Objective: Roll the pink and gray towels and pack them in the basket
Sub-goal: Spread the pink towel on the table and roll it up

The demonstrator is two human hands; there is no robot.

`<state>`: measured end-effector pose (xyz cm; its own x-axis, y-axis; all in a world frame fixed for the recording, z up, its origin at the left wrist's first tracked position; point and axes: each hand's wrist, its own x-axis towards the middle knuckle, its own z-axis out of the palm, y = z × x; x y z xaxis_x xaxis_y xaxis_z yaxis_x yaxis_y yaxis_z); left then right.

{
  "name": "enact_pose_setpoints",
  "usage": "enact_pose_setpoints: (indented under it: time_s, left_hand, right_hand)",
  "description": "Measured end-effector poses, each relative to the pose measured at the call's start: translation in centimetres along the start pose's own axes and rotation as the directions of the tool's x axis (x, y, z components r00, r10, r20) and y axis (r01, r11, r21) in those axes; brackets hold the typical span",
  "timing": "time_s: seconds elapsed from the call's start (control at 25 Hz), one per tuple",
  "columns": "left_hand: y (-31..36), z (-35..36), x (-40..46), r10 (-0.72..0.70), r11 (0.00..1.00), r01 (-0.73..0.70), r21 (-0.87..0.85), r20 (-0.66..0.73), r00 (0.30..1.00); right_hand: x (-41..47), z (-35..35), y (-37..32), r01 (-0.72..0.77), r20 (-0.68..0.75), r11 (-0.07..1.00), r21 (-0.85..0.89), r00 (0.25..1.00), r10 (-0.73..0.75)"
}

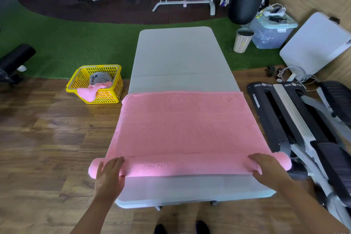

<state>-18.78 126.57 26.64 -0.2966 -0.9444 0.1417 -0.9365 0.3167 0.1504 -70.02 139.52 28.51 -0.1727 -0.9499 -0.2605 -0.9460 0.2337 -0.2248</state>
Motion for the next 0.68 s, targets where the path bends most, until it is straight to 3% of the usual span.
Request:
enact_pose_setpoints:
  time_s: [0.16, 0.24, 0.36, 0.44, 0.68]
  left_hand:
    - [-0.5, -0.8, -0.1, 0.154, 0.986, -0.147, 0.085, -0.086, 0.984]
    - [-0.7, -0.9, 0.0, 0.155, 0.984, -0.144, 0.100, -0.109, 0.982]
    - [-0.3, -0.5, 0.1, 0.125, 0.990, -0.115, 0.080, -0.146, 0.981]
    - [0.3, 0.2, -0.1, 0.157, 0.987, -0.150, 0.058, -0.157, 0.975]
    - [2.0, 0.8, -0.4, 0.049, 0.999, -0.049, -0.007, -0.043, 0.998]
  right_hand:
    - [0.4, -1.4, -0.2, -0.046, 0.068, 0.998, 0.035, 0.997, 0.044]
    - [0.7, -2.0, -0.5, -0.026, 0.075, 0.999, 0.046, 0.997, 0.023]
    - [1.3, -1.9, -1.4, 0.073, -0.088, 0.993, 0.096, 0.994, -0.064]
    - [1.3, -1.3, -2.0, 0.064, -0.160, 0.981, 0.181, 0.987, -0.035]
    - [0.6, -0.2, -1.5, -0.014, 0.023, 0.992, 0.124, 1.000, 0.012]
